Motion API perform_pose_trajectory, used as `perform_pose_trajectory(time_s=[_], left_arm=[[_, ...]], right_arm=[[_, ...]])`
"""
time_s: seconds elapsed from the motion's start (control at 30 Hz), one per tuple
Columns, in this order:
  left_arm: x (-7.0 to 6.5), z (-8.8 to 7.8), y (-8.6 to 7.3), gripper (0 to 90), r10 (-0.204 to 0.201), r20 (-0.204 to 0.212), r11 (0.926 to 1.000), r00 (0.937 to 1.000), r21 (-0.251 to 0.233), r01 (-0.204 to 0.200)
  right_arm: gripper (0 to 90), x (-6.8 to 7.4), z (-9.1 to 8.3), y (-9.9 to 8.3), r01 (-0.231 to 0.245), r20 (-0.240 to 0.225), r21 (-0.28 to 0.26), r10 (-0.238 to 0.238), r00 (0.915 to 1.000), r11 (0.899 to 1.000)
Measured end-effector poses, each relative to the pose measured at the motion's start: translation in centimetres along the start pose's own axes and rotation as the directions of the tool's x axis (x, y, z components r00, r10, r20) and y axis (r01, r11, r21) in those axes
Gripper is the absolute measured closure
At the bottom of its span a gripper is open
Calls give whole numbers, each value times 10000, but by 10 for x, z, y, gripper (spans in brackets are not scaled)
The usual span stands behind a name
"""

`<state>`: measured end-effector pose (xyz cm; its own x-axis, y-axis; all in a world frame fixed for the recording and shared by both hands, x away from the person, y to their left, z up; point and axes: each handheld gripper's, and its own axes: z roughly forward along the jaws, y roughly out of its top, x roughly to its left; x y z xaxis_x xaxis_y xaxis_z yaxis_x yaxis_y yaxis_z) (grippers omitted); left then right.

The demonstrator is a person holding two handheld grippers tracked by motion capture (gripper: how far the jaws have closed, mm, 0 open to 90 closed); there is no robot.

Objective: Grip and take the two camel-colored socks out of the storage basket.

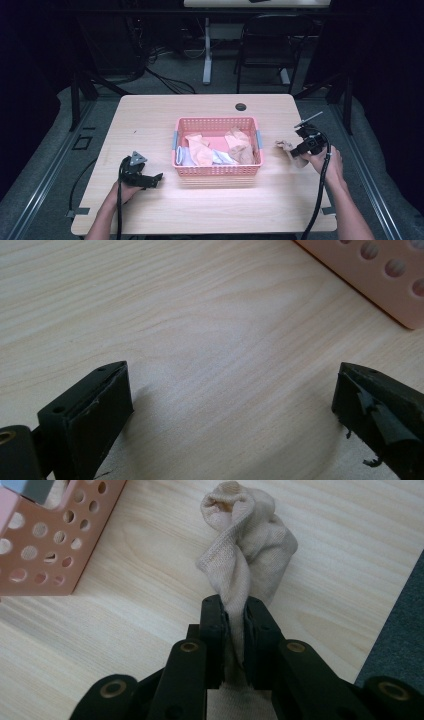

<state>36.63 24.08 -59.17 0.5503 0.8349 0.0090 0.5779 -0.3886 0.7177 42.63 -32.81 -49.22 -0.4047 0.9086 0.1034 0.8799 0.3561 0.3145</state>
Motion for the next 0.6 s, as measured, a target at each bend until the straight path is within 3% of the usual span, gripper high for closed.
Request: perform_pose_trajectory(time_s=[0.07, 0.23, 0.27, 0.33, 0.5, 0.6], left_arm=[[0, 0, 0, 25, 0, 0, 10000, 10000, -1, 0], [0, 0, 0, 25, 2, 1, 10000, 10000, 0, -2], [0, 0, 0, 25, -9, 2, 10000, 10000, 10, 9], [0, 0, 0, 25, -13, 0, 10000, 10000, 8, 13], [0, 0, 0, 25, -11, 0, 10000, 10000, 7, 11], [0, 0, 0, 25, 2, 1, 10000, 10000, 1, -2]], right_arm=[[799, 0, 2, -1, -100, 113, -89, 101, 9999, 9999], [687, -2, 8, -1, -57, 222, 318, 50, 9997, 9995], [525, -1, 6, 0, -99, 350, 283, 90, 9993, 9996], [486, -1, 5, 0, -168, 384, 211, 160, 9991, 9996], [214, 9, -9, 3, -34, 480, -232, 45, 9988, 9997], [136, 14, -15, 5, 103, 403, -461, -84, 9992, 9989]])
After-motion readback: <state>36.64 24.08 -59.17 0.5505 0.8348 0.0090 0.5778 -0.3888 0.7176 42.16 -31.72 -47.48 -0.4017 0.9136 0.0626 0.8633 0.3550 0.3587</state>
